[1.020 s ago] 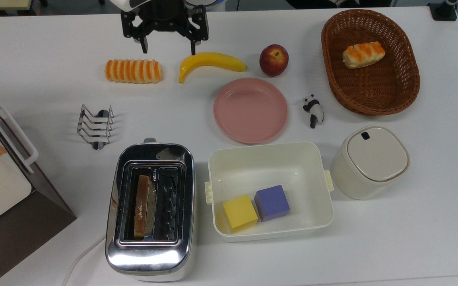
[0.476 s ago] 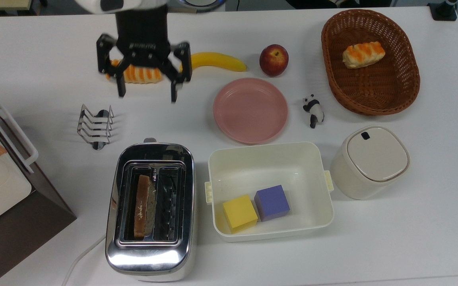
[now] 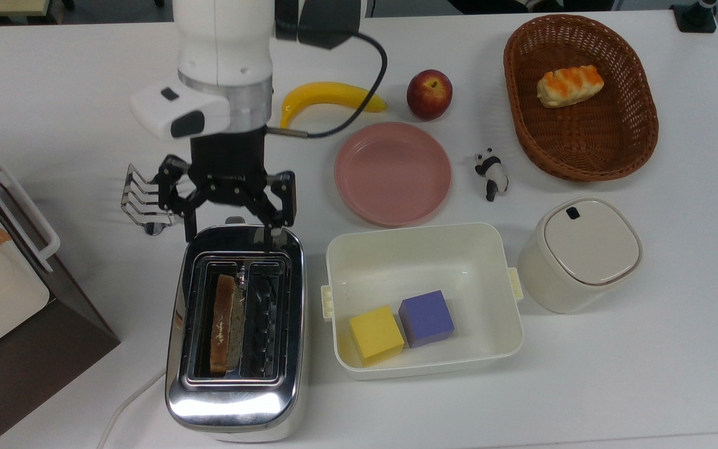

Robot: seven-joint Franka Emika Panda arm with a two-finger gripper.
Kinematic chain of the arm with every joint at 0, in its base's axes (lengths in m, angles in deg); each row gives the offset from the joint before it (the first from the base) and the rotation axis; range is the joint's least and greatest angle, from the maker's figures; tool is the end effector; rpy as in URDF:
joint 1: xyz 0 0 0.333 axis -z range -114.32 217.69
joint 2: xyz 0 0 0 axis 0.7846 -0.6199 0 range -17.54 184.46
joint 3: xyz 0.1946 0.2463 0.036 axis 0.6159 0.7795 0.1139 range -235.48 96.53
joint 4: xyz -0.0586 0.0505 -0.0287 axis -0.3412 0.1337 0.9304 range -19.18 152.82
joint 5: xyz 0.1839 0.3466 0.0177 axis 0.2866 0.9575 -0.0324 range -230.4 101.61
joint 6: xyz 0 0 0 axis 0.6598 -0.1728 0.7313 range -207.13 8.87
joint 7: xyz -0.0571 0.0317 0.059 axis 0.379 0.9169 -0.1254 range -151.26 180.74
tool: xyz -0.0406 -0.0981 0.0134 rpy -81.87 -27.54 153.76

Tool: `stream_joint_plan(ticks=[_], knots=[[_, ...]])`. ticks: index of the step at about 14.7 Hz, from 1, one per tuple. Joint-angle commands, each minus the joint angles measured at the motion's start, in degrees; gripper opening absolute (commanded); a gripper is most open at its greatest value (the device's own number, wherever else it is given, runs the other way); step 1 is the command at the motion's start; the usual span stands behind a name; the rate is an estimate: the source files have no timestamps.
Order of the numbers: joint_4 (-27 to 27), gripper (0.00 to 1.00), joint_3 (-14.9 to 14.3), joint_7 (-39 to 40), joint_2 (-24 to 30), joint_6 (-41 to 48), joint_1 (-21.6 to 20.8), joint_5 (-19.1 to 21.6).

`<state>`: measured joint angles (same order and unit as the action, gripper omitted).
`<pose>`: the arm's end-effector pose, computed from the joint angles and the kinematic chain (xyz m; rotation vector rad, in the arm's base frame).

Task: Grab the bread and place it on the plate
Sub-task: 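Lower the gripper over the bread slice in the toaster slot, then close the gripper on the bread slice's crust edge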

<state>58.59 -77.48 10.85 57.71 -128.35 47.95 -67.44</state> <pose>0.7298 -0.0350 0.4957 2.9410 -0.1235 0.7585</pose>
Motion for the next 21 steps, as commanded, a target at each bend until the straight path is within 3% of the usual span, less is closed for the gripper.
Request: stream_joint_plan(ticks=[1, 4, 7, 8, 10, 11, 15, 21], knots=[[-3.81, 0.97, -1.65, -2.87, -3.60, -5.44, -0.66, -1.61], [-5.38, 0.90, -3.42, -5.50, -6.23, -9.24, -1.45, -3.98], [-6.54, 0.64, -3.42, -6.13, -7.82, -9.24, -1.62, -6.35], [-6.54, 0.52, -3.42, -6.13, -7.91, -9.24, -1.89, -7.14], [-6.45, 0.15, -3.33, -6.21, -8.00, -9.24, -2.50, -7.41], [-6.27, 0.02, -3.24, -6.48, -8.00, -9.24, -2.59, -7.41], [-6.54, 0.00, -3.59, -8.76, -6.34, -9.06, -3.12, -7.24], [-6.45, 0.00, -3.68, -11.48, 2.97, -8.19, -3.38, -6.36]])
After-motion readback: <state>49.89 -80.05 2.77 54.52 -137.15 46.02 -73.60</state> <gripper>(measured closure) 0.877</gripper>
